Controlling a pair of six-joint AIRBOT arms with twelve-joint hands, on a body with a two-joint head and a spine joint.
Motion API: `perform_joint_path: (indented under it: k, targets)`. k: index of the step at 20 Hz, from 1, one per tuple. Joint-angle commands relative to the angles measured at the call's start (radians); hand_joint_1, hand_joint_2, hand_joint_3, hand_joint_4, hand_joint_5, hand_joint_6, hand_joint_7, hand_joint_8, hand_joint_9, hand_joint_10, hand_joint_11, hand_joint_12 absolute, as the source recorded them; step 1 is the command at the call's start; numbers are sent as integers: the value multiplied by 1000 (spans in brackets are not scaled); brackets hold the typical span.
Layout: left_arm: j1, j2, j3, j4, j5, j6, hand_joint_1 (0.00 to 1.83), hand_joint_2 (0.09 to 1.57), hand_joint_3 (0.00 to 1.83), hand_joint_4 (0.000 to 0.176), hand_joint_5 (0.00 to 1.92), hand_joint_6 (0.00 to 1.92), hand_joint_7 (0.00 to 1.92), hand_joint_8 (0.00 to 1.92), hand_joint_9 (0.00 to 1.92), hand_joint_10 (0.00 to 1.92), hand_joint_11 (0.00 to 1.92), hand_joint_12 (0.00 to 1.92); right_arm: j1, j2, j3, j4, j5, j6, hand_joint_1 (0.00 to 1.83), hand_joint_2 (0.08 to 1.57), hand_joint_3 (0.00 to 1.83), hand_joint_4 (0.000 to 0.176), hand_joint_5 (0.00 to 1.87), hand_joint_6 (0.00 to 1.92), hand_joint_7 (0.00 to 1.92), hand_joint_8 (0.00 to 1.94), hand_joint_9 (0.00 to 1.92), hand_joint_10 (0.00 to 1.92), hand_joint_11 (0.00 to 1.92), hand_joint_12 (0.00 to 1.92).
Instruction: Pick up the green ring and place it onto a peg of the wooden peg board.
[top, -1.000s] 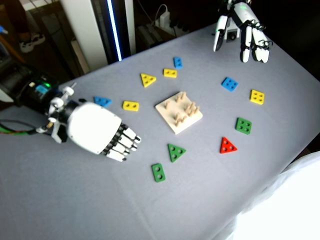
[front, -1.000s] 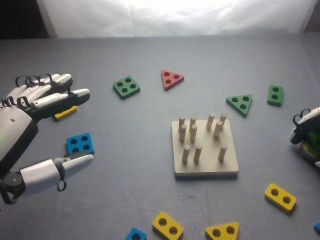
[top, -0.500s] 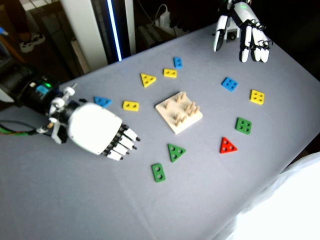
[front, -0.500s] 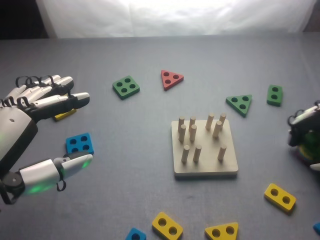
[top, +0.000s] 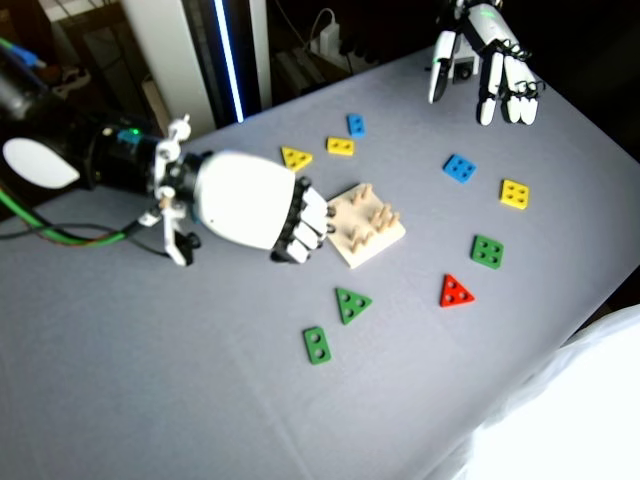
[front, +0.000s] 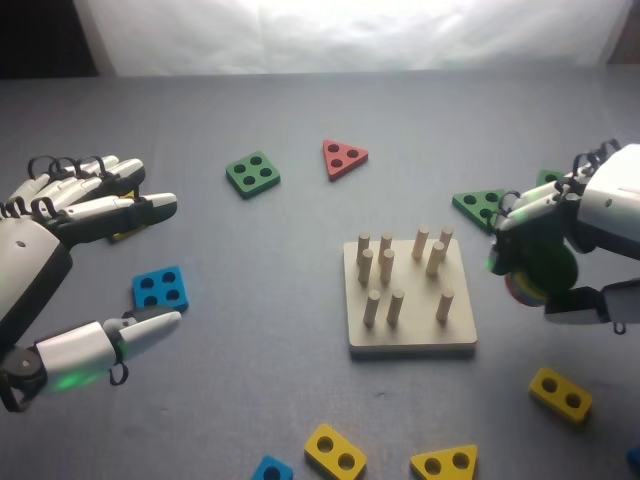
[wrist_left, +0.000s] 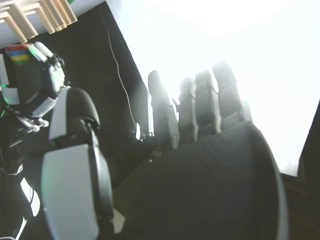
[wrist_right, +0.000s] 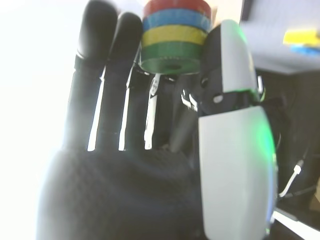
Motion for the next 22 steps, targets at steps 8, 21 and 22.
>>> perform_joint_path:
  k: [8, 21, 22]
  targets:
    - [-6, -6, 2, 22, -129, -8, 840, 1054, 0, 0, 601, 2, 273, 2, 173, 4, 0, 506, 89, -83, 32, -102, 95, 64, 1369, 1119, 0, 0, 1042, 814, 822, 1119, 964, 1277, 1001, 1324]
    - [-4, -11, 11, 23, -127, -26, 845, 1062, 0, 0, 608, 0, 271, 0, 157, 1, 0, 469, 108, -139, 67, -161, 21, 87, 1243, 1148, 0, 0, 1035, 950, 797, 1259, 1020, 1259, 1021, 1388]
    - [-4, -11, 11, 23, -128, -26, 843, 1058, 0, 0, 621, 2, 276, 1, 163, 2, 0, 485, 109, -142, 68, -164, 16, 87, 1244, 1145, 0, 0, 1061, 879, 789, 1308, 1029, 1280, 1034, 1418]
